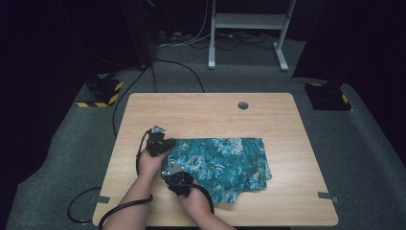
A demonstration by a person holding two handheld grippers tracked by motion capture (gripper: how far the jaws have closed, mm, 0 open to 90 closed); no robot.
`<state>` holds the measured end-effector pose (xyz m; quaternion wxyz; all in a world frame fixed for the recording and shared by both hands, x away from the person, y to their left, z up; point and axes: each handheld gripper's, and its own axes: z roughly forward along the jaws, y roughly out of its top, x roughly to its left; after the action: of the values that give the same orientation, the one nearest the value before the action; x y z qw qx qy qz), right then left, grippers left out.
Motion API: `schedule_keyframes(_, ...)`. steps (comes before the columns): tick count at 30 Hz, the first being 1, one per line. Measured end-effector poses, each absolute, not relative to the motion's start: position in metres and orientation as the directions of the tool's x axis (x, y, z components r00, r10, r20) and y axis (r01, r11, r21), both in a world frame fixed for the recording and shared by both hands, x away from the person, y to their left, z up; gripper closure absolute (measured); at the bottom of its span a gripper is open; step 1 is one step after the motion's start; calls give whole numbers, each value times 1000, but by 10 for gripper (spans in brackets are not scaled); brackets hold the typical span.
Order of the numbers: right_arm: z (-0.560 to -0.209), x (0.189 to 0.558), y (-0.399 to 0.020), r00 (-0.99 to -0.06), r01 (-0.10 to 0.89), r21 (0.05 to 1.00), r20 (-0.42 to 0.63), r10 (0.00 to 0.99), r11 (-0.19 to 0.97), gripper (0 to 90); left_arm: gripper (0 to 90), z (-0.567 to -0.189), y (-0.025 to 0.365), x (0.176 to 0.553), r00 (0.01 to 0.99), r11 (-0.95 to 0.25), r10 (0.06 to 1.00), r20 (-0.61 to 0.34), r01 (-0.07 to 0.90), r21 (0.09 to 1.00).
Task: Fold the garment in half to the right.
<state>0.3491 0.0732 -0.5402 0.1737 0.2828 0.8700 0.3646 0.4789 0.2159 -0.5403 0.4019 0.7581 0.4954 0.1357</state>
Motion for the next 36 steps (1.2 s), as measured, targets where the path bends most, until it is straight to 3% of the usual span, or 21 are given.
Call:
schedule_keyframes(7,-536,348,73,-775,356,736,-113,622,576,857,855,-534,223,478,447,-139,864,-231,653,744)
schedule_keyframes(21,-474,338,65,-775,285,855,-61,630,433,853,853,-465,244,469,436,-113,873,-219,617,779)
schedule_keyframes(36,-443,338,32,-705,216,908,-110,701,359,851,852,-416,209,470,427,-34,874,-231,529,848)
